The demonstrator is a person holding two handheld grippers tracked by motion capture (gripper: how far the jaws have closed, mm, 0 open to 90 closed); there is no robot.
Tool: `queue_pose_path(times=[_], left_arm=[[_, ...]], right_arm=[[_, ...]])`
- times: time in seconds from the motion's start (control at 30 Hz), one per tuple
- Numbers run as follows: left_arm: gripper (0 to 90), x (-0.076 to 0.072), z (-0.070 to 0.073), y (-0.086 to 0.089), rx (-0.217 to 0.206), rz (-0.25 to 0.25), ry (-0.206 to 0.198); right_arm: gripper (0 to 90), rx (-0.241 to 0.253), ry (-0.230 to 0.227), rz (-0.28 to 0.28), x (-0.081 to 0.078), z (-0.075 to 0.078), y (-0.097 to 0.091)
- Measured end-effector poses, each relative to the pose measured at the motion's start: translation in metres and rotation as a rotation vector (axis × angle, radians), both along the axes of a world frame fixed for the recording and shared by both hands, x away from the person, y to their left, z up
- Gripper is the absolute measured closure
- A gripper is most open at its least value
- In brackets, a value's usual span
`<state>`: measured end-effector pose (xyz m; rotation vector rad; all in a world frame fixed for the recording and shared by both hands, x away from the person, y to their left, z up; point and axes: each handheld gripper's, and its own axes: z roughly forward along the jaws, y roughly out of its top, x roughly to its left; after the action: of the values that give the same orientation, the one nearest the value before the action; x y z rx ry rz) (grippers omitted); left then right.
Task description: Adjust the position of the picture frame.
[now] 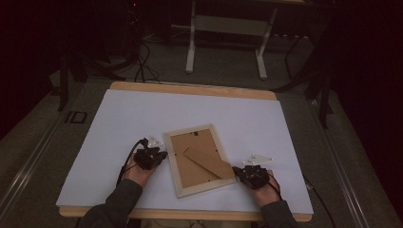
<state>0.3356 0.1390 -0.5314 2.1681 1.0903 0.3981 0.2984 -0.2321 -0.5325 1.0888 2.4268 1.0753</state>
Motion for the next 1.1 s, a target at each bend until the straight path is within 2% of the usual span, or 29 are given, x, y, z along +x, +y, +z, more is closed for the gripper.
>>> queue_pose_path(times=[0.07, 0.17, 0.27, 0.4, 0.6, 0.7, 0.77, 0.87, 0.9, 0.93, 1.1], left_arm=[[90.0, 0.005, 0.000, -0.004, 0.013, 0.003, -0.006], [90.0, 0.013, 0.000, -0.008, 0.002, 0.003, -0.003], [90.0, 0.019, 0.000, -0.012, 0.015, 0.001, -0.008], [90.0, 0.034, 0.000, -0.020, 0.019, 0.010, -0.017], [90.0, 0.055, 0.002, -0.029, -0.009, 0.020, -0.019], [90.0, 0.059, 0.005, -0.033, -0.013, 0.017, -0.023], [90.0, 0.056, 0.009, -0.033, -0.034, 0.011, -0.026], [90.0, 0.040, 0.015, -0.032, -0.061, -0.011, -0.035], [90.0, 0.040, 0.015, -0.032, -0.061, -0.011, -0.035], [90.0, 0.024, 0.020, -0.031, -0.083, -0.036, -0.052], [90.0, -0.020, 0.029, -0.030, -0.155, -0.097, -0.084]], right_arm=[[90.0, 0.001, -0.001, 0.001, 0.000, 0.000, 0.001], [90.0, 0.003, -0.002, 0.000, 0.001, 0.001, 0.002], [90.0, 0.003, -0.006, 0.003, 0.001, 0.001, 0.002], [90.0, 0.012, -0.003, 0.003, 0.001, 0.001, 0.002], [90.0, 0.012, -0.007, 0.007, 0.001, 0.001, 0.003], [90.0, 0.011, -0.007, 0.010, 0.001, 0.001, 0.003], [90.0, 0.009, -0.005, 0.008, 0.002, 0.001, 0.003], [90.0, 0.002, -0.001, 0.007, 0.002, 0.000, 0.003], [90.0, 0.002, -0.001, 0.007, 0.002, 0.000, 0.003], [90.0, 0.000, -0.001, 0.007, 0.002, -0.001, 0.003], [90.0, -0.001, -0.001, 0.008, 0.002, -0.001, 0.003]])
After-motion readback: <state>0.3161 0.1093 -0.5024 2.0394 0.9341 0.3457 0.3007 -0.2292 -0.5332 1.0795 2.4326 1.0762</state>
